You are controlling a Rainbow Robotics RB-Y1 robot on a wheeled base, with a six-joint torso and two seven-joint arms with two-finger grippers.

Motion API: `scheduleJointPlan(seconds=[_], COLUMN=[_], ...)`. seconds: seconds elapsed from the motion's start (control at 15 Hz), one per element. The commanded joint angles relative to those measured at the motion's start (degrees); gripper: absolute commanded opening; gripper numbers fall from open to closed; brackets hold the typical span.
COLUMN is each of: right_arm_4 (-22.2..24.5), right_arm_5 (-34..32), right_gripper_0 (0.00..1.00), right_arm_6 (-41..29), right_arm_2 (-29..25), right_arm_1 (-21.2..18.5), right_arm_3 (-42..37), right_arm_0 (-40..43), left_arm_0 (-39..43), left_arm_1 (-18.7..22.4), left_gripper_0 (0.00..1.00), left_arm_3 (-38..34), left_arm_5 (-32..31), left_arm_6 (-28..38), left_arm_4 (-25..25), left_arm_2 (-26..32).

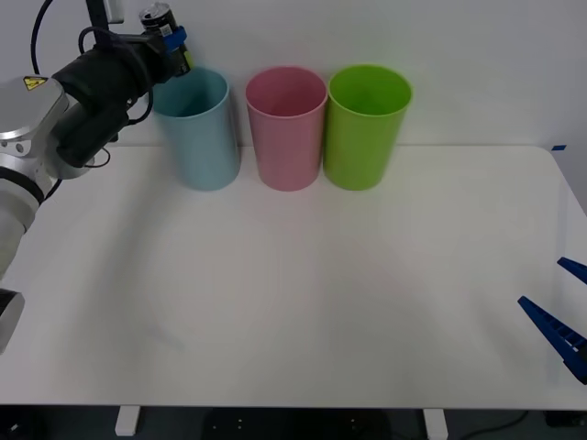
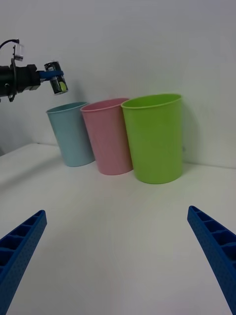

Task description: Grasp the object on the table and drop it into the matching bin: aluminum can to the light blue bin, PET bottle to the pink bin.

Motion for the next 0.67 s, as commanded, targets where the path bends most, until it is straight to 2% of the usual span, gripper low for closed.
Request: scheduleJointPlan(seconds=[0.07, 0.33, 0.53, 0.6, 0.67], right_arm_4=[0.0, 0.0, 0.0, 0.0, 0.0], right_arm_5=[0.0, 0.0, 0.0, 0.0, 0.0], right_gripper_0=[1.0, 1.0, 1.0, 1.0, 1.0], right_arm_6=[0.0, 0.0, 0.0, 0.0, 0.0], right_arm_2=[0.0, 0.0, 0.0, 0.0, 0.0], right_arm_1=[0.0, 0.0, 0.0, 0.0, 0.0], right_arm_3=[0.0, 0.0, 0.0, 0.0, 0.0], right_arm_0=[0.0, 0.0, 0.0, 0.0, 0.0], left_arm_0=[-2.6, -2.51, -2.51, -2.51, -2.6], left_arm_1=[-1.89, -2.68, -2.68, -2.68, -2.68], left_gripper_0=[0.01, 0.01, 0.05, 0.13, 0.44], left_arm_3=[3.32, 3.32, 3.32, 3.24, 3.32], left_arm_5=[1.37, 2.17, 2.17, 2.25, 2.34], left_arm_6=[-0.69, -1.31, -1.57, -1.57, -1.57], left_arm_4=[-1.33, -1.77, -1.77, -1.51, -0.98], left_arm_2=[0.02, 0.02, 0.02, 0.02, 0.02])
